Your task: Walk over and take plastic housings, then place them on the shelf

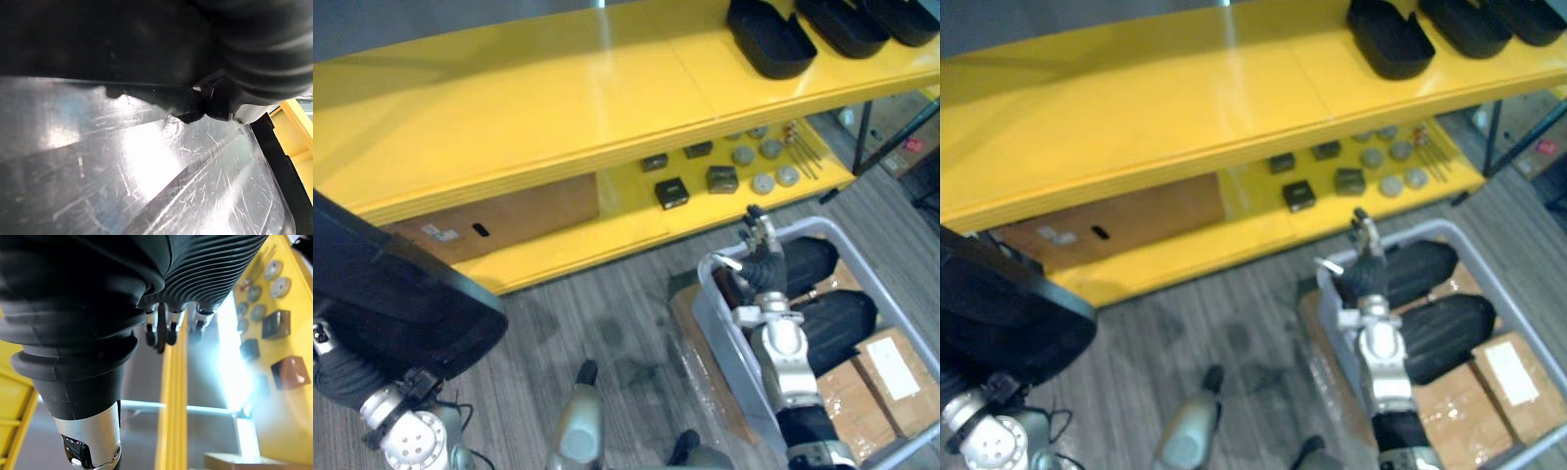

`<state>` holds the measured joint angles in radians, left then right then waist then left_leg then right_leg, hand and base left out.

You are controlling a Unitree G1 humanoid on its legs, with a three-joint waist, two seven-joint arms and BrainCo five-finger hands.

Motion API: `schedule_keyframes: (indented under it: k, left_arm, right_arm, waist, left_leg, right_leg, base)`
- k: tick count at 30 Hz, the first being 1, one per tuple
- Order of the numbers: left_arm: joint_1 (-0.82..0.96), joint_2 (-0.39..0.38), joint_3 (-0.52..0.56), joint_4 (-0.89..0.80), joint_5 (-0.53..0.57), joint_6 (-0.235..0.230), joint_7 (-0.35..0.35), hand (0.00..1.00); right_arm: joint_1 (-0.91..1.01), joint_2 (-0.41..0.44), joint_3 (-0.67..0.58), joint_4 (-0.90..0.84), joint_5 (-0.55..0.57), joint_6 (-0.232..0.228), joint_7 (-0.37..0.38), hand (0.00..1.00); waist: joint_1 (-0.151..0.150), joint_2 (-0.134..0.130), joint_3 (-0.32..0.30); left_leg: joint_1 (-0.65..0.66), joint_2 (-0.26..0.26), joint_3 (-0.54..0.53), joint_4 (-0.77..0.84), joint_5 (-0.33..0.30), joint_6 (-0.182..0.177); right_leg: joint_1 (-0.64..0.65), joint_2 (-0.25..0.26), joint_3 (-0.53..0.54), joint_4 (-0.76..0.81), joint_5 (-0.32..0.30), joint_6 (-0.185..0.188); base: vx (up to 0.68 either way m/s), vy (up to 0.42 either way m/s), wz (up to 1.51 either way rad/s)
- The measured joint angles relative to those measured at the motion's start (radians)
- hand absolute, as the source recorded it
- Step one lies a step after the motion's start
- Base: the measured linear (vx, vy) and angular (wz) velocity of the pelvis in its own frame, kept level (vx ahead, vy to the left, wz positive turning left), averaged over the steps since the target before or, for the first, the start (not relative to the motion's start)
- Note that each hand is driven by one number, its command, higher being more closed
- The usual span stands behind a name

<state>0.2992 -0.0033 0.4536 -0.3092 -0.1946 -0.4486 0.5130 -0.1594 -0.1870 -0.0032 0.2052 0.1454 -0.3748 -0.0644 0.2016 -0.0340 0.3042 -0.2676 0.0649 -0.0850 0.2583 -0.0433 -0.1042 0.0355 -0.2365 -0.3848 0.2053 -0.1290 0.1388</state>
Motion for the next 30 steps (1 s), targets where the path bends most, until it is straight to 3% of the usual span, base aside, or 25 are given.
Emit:
schedule_keyframes:
  k: [2,4,5,7,8,9,10,11,12,13,14,16,20,21,22,23,25,28,30]
  left_arm:
    - [0.010,-0.006,0.000,-0.003,0.007,0.000,0.013,1.00]
    - [0.028,-0.005,0.006,-0.005,0.020,0.000,0.012,1.00]
    - [0.052,-0.007,0.014,-0.006,0.041,0.000,0.005,1.00]
    - [0.073,-0.005,0.024,-0.006,0.057,0.000,-0.006,1.00]
    - [0.079,-0.005,0.037,-0.007,0.061,0.000,-0.016,1.00]
    - [0.081,-0.005,0.047,-0.008,0.070,0.000,-0.019,1.00]
    - [0.087,-0.003,0.069,-0.019,0.085,0.001,-0.022,1.00]
    - [0.087,-0.001,0.087,-0.046,0.083,0.001,-0.036,1.00]
    - [0.087,0.004,0.095,-0.063,0.082,0.000,-0.041,1.00]
    - [0.076,0.021,0.114,-0.081,0.074,-0.001,-0.049,1.00]
    - [0.062,0.038,0.132,-0.080,0.070,0.001,-0.051,1.00]
    - [0.038,0.049,0.132,-0.079,0.041,0.004,-0.058,1.00]
    - [-0.020,0.080,0.107,-0.067,0.032,0.023,-0.082,1.00]
    - [-0.026,0.091,0.084,-0.067,0.014,0.033,-0.096,1.00]
    - [-0.024,0.103,0.060,-0.067,0.005,0.046,-0.100,1.00]
    - [-0.024,0.100,0.050,-0.062,0.005,0.048,-0.102,1.00]
    - [0.013,0.033,0.026,-0.056,0.005,0.065,-0.109,1.00]
    - [0.011,0.014,0.021,-0.056,0.005,0.077,-0.114,1.00]
    - [-0.020,0.016,-0.002,-0.056,0.006,0.076,-0.113,1.00]
  right_arm:
    - [0.017,0.005,-0.012,-0.001,0.000,-0.001,0.001,0.00]
    - [0.067,0.022,-0.031,-0.008,0.009,-0.004,-0.001,0.00]
    - [0.110,0.041,-0.036,-0.012,0.006,-0.004,-0.008,0.00]
    - [0.156,0.065,-0.035,-0.032,0.002,-0.006,-0.019,0.00]
    - [0.182,0.082,-0.036,-0.047,-0.003,-0.017,-0.026,0.00]
    - [0.186,0.087,-0.036,-0.049,-0.005,-0.022,-0.026,0.00]
    - [0.185,0.094,-0.037,-0.049,-0.021,-0.029,-0.030,0.00]
    - [0.184,0.094,-0.049,-0.049,-0.044,-0.043,-0.042,0.00]
    - [0.182,0.094,-0.056,-0.049,-0.054,-0.048,-0.047,0.00]
    - [0.168,0.091,-0.079,-0.049,-0.084,-0.056,-0.050,0.00]
    - [0.145,0.083,-0.104,-0.051,-0.088,-0.060,-0.051,0.00]
    - [0.119,0.043,-0.155,-0.081,-0.089,-0.060,-0.061,0.00]
    - [0.114,-0.060,-0.252,-0.157,-0.079,-0.050,-0.093,0.00]
    - [0.114,-0.081,-0.276,-0.171,-0.074,-0.046,-0.093,0.00]
    - [0.111,-0.099,-0.287,-0.182,-0.041,-0.040,-0.088,0.00]
    - [0.107,-0.110,-0.293,-0.186,-0.026,-0.040,-0.087,0.00]
    - [0.066,-0.153,-0.298,-0.186,0.063,-0.029,-0.057,0.00]
    - [0.043,-0.167,-0.312,-0.186,0.096,-0.025,-0.038,0.00]
    - [0.061,-0.167,-0.320,-0.187,0.089,-0.024,-0.042,0.00]
  waist:
    - [0.001,0.005,0.005]
    - [0.002,0.006,0.021]
    - [0.003,0.003,0.025]
    - [0.002,-0.006,0.030]
    - [0.000,-0.013,0.030]
    - [-0.001,-0.016,0.030]
    - [-0.003,-0.023,0.030]
    - [-0.011,-0.022,0.030]
    - [-0.014,-0.013,0.031]
    - [-0.019,-0.013,0.031]
    - [-0.020,-0.013,0.029]
    - [-0.023,-0.008,0.027]
    - [-0.057,-0.010,0.008]
    - [-0.060,-0.019,-0.006]
    - [-0.060,-0.052,-0.033]
    - [-0.064,-0.052,-0.039]
    - [-0.063,0.022,-0.078]
    - [-0.069,0.063,-0.089]
    - [-0.087,0.074,-0.093]
  left_leg:
    - [-0.004,-0.007,-0.002,0.044,-0.034,0.006]
    - [-0.014,-0.027,-0.018,0.153,-0.115,0.018]
    - [-0.015,-0.031,-0.020,0.205,-0.158,0.030]
    - [-0.011,-0.047,-0.034,0.237,-0.183,0.045]
    - [-0.009,-0.062,-0.047,0.253,-0.199,0.056]
    - [-0.005,-0.067,-0.053,0.260,-0.205,0.063]
    - [0.008,-0.086,-0.072,0.261,-0.213,0.076]
    - [0.026,-0.100,-0.105,0.258,-0.214,0.093]
    - [0.029,-0.100,-0.131,0.256,-0.216,0.098]
    - [0.044,-0.105,-0.168,0.251,-0.220,0.107]
    - [0.064,-0.109,-0.191,0.233,-0.221,0.108]
    - [0.093,-0.122,-0.228,0.217,-0.224,0.100]
    - [0.135,-0.157,-0.358,0.210,-0.249,0.071]
    - [0.145,-0.161,-0.383,0.209,-0.260,0.052]
    - [0.144,-0.163,-0.361,0.210,-0.273,0.031]
    - [0.141,-0.155,-0.343,0.214,-0.280,0.020]
    - [0.129,-0.048,-0.258,0.189,-0.278,-0.006]
    - [0.140,0.014,-0.093,0.084,-0.209,-0.024]
    - [0.147,0.028,-0.007,0.038,-0.174,-0.020]
  right_leg:
    - [0.009,-0.011,-0.001,0.028,-0.021,-0.002]
    - [0.045,-0.036,-0.022,0.095,-0.069,-0.005]
    - [0.034,-0.056,-0.021,0.190,-0.071,-0.011]
    - [-0.006,-0.085,0.009,0.325,-0.054,-0.037]
    - [-0.044,-0.100,0.054,0.423,-0.017,-0.075]
    - [-0.063,-0.103,0.080,0.464,0.013,-0.085]
    - [-0.093,-0.111,0.123,0.536,0.095,-0.073]
    - [-0.132,-0.115,0.154,0.614,0.222,-0.074]
    - [-0.157,-0.113,0.169,0.648,0.183,-0.059]
    - [-0.185,-0.089,0.183,0.663,0.041,-0.055]
    - [-0.204,-0.050,0.202,0.587,-0.037,-0.048]
    - [-0.219,0.008,0.257,0.406,-0.075,-0.032]
    - [-0.251,0.075,0.391,0.219,-0.061,-0.011]
    - [-0.252,0.079,0.398,0.187,-0.053,-0.010]
    - [-0.239,0.076,0.385,0.152,-0.014,-0.037]
    - [-0.232,0.074,0.385,0.156,0.012,0.016]
    - [-0.212,0.127,0.310,0.150,-0.003,-0.030]
    - [-0.210,0.128,0.274,0.147,-0.005,-0.047]
    - [-0.204,0.114,0.248,0.148,-0.009,-0.054]
  base:
    - [0.04,0.030,0.07]
    - [0.06,0.094,0.27]
    - [0.08,0.126,0.28]
    - [0.11,0.164,0.36]
    - [0.12,0.146,0.44]
    - [0.16,0.134,0.49]
    - [0.20,0.126,0.63]
    - [0.21,0.122,0.71]
    - [0.23,0.068,0.86]
    - [0.23,0.039,0.76]
    - [0.23,0.021,0.70]
    - [0.25,-0.014,0.72]
    - [0.28,-0.181,1.11]
    - [0.37,-0.412,1.19]
    - [0.30,-0.366,1.20]
    - [0.25,-0.364,1.09]
    - [0.20,-0.314,0.58]
    - [0.15,-0.226,0.34]
    - [0.07,-0.087,0.35]
